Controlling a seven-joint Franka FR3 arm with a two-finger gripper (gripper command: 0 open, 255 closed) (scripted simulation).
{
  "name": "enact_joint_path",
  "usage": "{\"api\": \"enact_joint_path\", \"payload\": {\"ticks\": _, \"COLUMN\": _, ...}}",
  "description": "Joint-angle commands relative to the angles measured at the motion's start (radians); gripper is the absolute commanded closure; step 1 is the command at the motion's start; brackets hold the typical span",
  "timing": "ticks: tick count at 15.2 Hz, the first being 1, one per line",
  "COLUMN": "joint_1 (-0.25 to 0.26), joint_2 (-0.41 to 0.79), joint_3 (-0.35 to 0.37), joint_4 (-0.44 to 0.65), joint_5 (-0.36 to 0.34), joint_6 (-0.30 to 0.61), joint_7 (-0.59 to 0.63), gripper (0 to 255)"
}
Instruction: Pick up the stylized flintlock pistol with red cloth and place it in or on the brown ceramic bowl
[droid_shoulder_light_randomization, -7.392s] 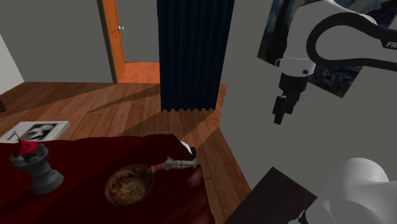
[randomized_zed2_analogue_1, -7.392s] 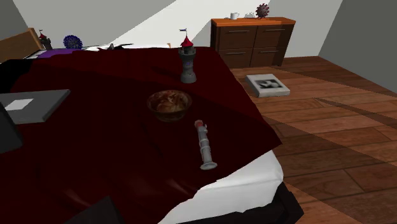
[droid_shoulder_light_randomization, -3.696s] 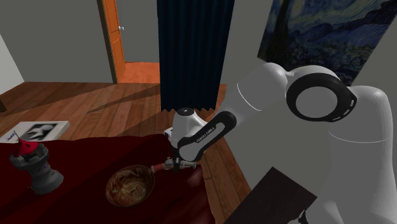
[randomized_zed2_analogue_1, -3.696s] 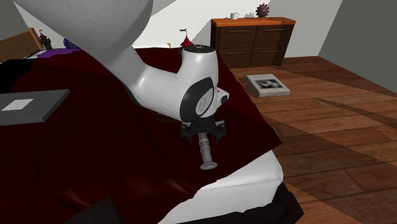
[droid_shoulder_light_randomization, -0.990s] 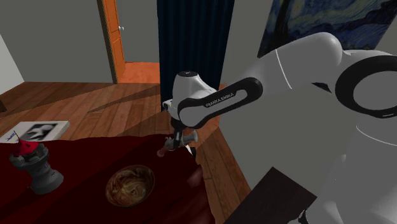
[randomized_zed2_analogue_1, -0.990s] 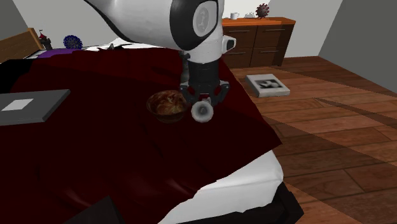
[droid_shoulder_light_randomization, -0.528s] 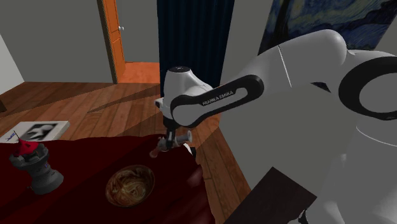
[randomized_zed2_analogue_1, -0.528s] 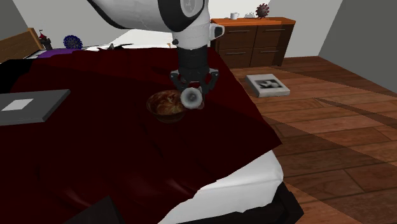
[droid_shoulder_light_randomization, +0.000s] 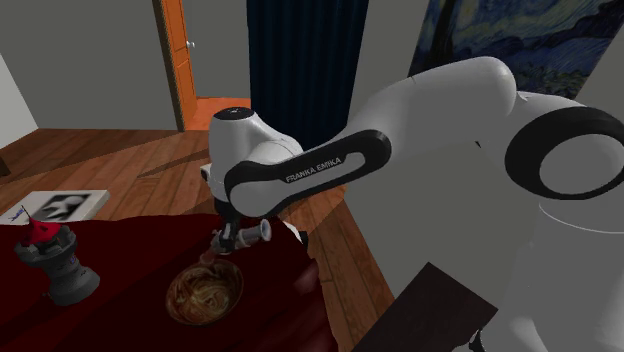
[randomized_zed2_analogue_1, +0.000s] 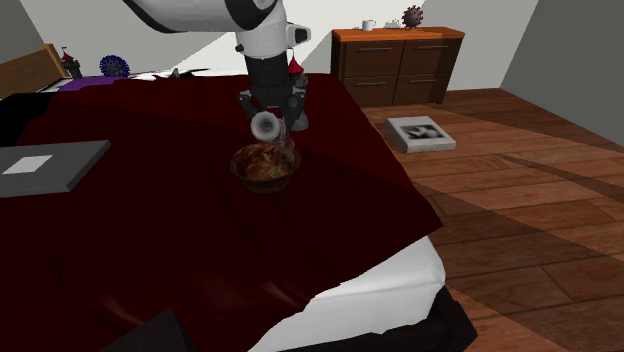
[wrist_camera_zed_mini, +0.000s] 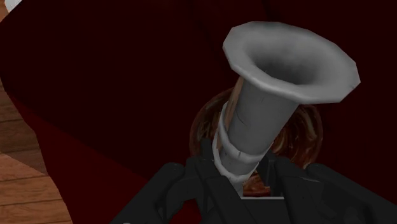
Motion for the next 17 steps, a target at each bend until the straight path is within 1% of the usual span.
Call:
{"api": "enact_joint_path", "payload": {"ticks": 1, "joint_1": 0.031, "joint_2": 0.045, "joint_3": 0.007, "joint_4": 0.066, "joint_5": -0.014, "joint_6": -0.023, "joint_7": 0.042, "gripper": 255}}
{"api": "enact_joint_path", "payload": {"ticks": 4, "joint_1": 0.079, "joint_2": 0.115, "joint_3": 0.015, "joint_4": 0.177, "joint_5": -0.033, "joint_6": -0.067, "joint_7": 0.098, "gripper": 255}}
{"api": "enact_joint_path", "payload": {"ticks": 5, "joint_1": 0.083, "joint_2": 0.121, "joint_3": 0.016, "joint_4": 0.187, "joint_5": -0.035, "joint_6": -0.071, "joint_7": 0.102, "gripper": 255}}
{"api": "enact_joint_path", "payload": {"ticks": 17, "joint_1": 0.088, "joint_2": 0.189, "joint_3": 0.006, "joint_4": 0.125, "joint_5": -0.052, "joint_6": 0.058, "joint_7": 0.117, "gripper": 255}}
